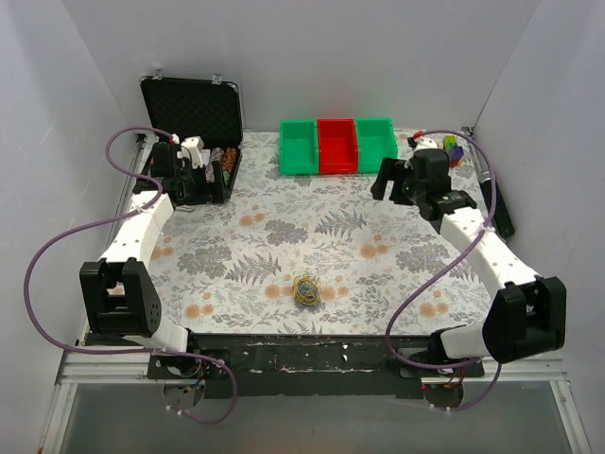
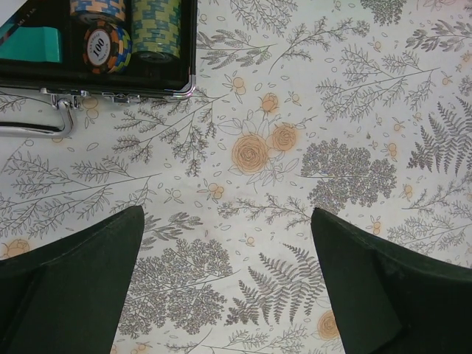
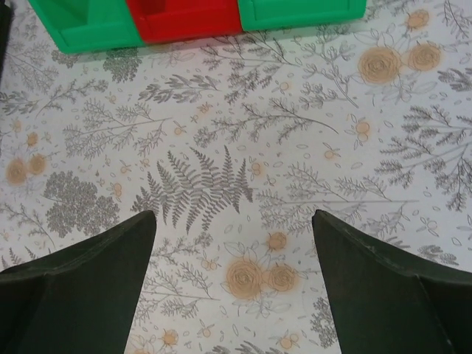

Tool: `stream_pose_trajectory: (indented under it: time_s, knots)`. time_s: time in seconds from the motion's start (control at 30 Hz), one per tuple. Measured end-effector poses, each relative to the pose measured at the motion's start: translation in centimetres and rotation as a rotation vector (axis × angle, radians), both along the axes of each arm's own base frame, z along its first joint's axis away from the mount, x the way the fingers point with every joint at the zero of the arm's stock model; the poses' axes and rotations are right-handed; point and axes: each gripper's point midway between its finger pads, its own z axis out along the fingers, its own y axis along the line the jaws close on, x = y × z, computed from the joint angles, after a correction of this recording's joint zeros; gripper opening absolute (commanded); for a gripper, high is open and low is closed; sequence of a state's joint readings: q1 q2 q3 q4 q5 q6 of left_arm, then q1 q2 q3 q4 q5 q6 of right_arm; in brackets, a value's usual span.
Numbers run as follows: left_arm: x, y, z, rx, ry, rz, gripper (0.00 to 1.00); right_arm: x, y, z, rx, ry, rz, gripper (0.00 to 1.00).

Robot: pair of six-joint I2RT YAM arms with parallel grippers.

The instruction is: Untangle the cables

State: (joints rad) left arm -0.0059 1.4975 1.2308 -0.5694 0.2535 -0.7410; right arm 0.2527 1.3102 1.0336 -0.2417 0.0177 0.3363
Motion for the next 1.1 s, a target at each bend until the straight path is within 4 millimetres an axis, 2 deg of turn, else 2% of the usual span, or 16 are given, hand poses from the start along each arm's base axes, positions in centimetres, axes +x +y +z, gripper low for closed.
stream_pose_trajectory:
  time_s: [0.2,0.33,0.53,0.7,0.93,1.1]
  knots:
    - [-0.1,-1.0,0.1,-0.039,0.001,-0.049,0.98,3.4,2.5,0.6,-0.051,-0.016,-0.001,0.91]
    - [-0.4,-2.0,0.4,-0.076,-0.003,-0.103,0.98,6.0,4.2,0.4,-0.090,-0.023,-0.009,0.88]
    - [-0.8,-2.9,0.4,-0.094,-0.009,-0.161,0.98,10.2,6.9,-2.1,-0.149,-0.008,-0.004,0.86]
    - [-1.1,-3.2,-0.3,-0.094,0.004,-0.195,0.98,13.5,7.6,-3.7,-0.190,-0.015,-0.016,0.83]
    - [-1.3,-4.0,-1.7,-0.117,0.034,-0.242,0.98,17.6,8.5,-4.8,-0.234,-0.055,-0.019,0.74]
    - [-1.3,-4.5,-2.9,-0.131,0.064,-0.266,0.98,20.3,8.9,-6.3,-0.262,-0.069,-0.032,0.69]
